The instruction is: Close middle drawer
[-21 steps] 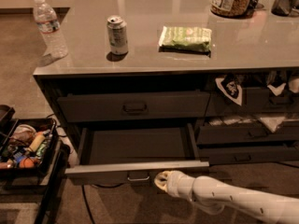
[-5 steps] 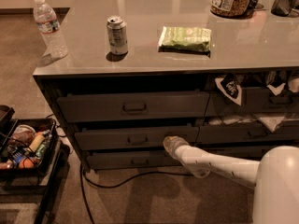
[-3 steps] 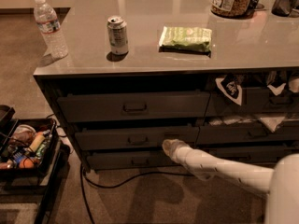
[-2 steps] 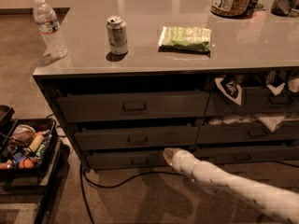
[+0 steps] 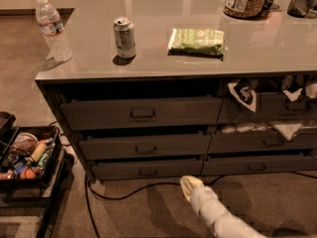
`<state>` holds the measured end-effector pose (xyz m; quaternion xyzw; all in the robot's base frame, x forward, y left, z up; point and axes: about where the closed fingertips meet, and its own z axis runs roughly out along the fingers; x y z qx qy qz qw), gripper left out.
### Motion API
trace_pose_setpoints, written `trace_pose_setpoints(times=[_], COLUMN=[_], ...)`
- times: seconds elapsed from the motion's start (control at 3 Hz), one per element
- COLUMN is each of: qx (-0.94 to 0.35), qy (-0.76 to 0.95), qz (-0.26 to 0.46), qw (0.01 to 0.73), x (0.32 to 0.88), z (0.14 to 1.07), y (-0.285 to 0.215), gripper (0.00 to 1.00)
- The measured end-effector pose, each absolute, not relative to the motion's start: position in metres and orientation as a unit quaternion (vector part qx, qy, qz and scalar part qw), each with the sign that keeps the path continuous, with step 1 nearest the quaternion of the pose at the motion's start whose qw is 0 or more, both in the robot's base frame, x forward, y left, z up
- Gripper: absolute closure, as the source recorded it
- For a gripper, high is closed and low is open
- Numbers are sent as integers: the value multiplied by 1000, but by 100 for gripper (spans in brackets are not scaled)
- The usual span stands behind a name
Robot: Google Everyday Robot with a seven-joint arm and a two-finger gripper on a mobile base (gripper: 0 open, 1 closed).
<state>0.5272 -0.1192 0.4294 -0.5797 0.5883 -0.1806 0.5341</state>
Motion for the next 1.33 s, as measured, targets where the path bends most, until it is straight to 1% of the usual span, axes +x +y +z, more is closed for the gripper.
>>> trace_pose_setpoints(times=[0.67, 1.0, 1.33], qx=[-543, -529, -529], qy=[616, 626, 626], qz=[-280, -298, -298], qw=[497, 489, 490], x=[439, 430, 432], z=[486, 486, 487], y=[-150, -158, -159], gripper=[100, 100, 84])
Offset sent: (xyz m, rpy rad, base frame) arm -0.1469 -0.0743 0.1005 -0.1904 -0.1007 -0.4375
